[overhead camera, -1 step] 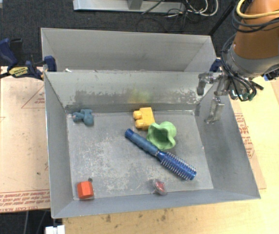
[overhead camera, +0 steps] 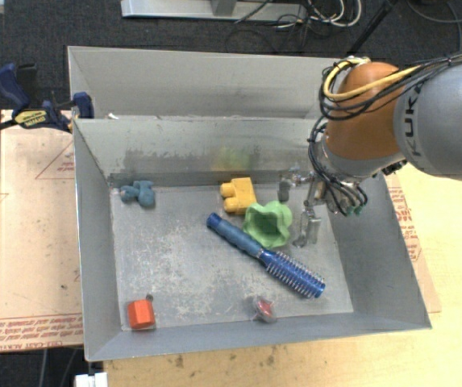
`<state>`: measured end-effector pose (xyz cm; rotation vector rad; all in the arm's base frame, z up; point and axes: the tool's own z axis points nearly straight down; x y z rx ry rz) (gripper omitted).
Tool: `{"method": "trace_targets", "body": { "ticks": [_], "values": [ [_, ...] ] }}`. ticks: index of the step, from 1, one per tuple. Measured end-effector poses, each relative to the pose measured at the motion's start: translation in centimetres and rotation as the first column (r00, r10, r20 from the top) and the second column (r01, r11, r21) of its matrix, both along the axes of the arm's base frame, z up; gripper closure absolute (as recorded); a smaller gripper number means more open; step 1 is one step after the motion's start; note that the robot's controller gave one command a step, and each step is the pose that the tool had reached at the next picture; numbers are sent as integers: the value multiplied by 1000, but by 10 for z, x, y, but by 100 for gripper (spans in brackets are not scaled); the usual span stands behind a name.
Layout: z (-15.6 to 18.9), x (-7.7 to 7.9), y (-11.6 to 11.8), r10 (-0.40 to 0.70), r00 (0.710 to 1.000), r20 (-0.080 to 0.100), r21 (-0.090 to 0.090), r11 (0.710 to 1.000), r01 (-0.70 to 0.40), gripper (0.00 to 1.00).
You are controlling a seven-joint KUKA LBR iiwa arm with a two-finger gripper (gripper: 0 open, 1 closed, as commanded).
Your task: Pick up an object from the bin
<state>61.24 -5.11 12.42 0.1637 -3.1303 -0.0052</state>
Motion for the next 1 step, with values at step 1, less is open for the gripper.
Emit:
{"method": "trace_targets", "body": {
  "ticks": [1],
  "values": [
    [-53,-25,46,342,940,10,-2,940,-342,0]
  ]
}}
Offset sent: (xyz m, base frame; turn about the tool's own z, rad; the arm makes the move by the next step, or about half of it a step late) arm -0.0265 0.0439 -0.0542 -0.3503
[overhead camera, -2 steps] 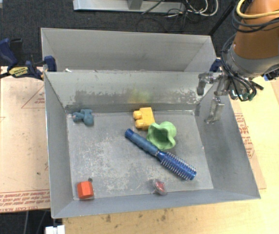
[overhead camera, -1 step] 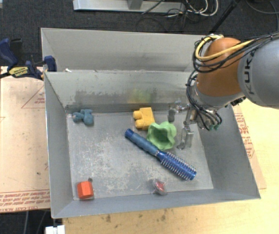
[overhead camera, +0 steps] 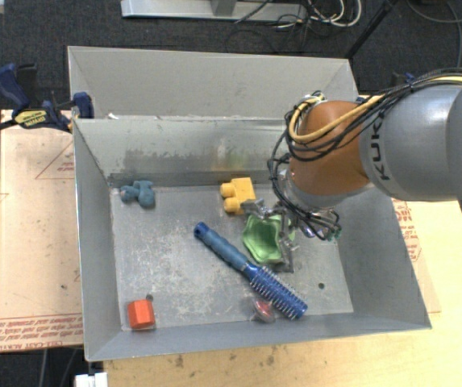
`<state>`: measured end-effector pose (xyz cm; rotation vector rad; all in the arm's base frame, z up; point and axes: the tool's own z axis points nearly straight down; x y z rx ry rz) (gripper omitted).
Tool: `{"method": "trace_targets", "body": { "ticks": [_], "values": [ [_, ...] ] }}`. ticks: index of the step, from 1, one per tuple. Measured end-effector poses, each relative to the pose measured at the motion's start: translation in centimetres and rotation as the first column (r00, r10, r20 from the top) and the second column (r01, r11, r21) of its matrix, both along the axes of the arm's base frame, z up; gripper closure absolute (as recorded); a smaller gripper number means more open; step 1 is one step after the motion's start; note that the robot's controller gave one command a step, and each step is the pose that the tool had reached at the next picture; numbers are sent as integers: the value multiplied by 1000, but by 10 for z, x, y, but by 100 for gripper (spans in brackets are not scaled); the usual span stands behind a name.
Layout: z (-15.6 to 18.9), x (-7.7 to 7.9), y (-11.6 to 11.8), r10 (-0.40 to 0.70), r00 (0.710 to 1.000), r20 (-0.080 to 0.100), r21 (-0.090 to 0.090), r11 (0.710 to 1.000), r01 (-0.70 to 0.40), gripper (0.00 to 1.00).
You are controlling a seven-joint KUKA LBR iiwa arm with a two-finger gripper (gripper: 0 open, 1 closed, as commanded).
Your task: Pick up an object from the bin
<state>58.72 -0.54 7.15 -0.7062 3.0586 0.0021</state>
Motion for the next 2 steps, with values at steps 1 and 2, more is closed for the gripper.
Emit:
{"method": "trace_targets", "body": {
  "ticks": [1,2],
  "values": [
    [4,3,-1,-1,1000,9,-1,1000,1,100],
    [148,19,-25,4,1000,11,-2,1000,-4,100]
  ]
}}
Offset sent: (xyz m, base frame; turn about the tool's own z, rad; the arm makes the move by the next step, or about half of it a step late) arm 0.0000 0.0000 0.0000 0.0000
